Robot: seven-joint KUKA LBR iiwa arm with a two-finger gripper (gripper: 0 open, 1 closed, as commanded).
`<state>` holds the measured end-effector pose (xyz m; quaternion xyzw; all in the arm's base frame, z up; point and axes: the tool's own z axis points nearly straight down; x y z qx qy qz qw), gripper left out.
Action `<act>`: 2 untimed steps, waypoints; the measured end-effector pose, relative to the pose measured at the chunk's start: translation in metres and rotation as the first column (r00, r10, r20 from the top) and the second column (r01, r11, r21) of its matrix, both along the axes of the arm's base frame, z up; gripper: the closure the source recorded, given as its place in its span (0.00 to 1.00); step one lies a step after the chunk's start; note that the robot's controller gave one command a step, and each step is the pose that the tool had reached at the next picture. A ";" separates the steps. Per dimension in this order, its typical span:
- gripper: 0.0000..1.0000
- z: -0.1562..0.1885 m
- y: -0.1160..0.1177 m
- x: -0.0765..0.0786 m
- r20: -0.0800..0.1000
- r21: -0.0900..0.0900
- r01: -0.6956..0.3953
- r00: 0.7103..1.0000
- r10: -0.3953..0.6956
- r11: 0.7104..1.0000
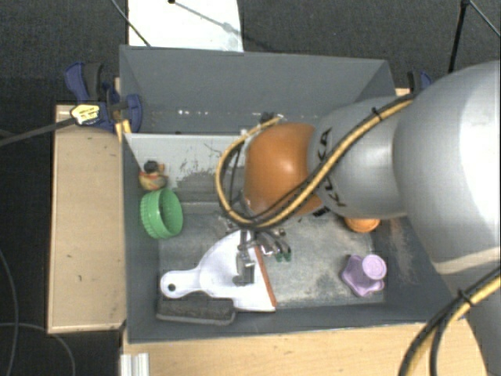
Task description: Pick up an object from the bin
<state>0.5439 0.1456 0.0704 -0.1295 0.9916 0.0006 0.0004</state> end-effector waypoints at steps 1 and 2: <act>0.00 0.000 0.005 -0.013 0.003 0.000 -0.203 0.979 0.203 0.979; 1.00 0.001 0.005 -0.019 0.004 0.000 -0.227 0.974 0.227 0.974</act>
Offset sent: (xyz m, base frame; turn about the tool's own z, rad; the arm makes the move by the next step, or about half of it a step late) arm -0.0205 0.0043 -0.0004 -0.2346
